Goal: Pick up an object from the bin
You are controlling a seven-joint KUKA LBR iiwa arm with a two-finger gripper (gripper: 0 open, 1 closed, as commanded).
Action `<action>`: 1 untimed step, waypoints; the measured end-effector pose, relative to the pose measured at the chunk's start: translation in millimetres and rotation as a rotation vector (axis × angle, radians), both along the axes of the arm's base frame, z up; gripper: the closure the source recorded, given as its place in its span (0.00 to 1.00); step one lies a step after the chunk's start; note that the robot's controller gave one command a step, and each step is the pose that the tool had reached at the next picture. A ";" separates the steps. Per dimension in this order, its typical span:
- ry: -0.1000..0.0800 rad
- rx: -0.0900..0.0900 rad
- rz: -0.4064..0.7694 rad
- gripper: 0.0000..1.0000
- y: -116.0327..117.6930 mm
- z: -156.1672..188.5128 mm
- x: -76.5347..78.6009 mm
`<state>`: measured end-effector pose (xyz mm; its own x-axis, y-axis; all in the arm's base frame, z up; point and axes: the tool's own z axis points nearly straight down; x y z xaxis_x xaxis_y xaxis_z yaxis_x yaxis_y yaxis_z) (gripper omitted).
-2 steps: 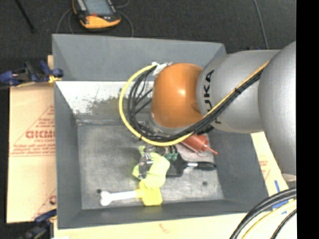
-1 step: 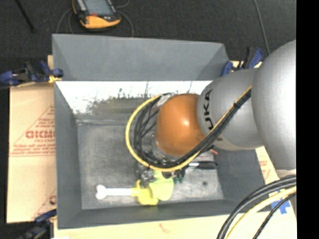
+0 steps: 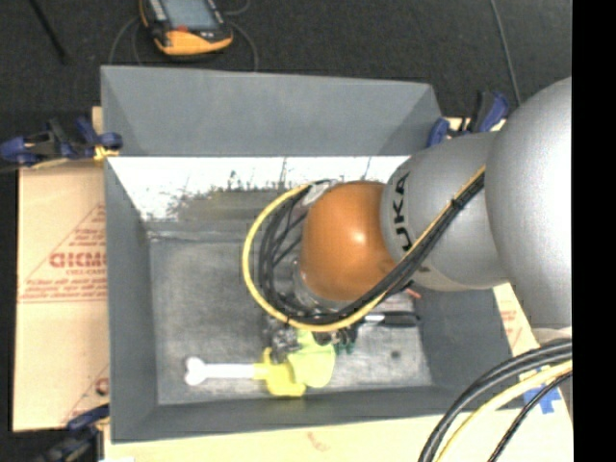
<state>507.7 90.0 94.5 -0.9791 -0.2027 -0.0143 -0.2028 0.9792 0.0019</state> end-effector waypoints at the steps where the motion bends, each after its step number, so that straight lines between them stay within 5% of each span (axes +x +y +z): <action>1: 0.011 -0.004 0.089 1.00 -6.6 93.1 -4.2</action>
Offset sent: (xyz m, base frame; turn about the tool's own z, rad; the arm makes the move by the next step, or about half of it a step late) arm 0.0000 0.0000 0.0000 0.0000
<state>503.5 83.4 187.6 -0.9572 -0.2893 -0.0027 -0.2893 0.9572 0.0002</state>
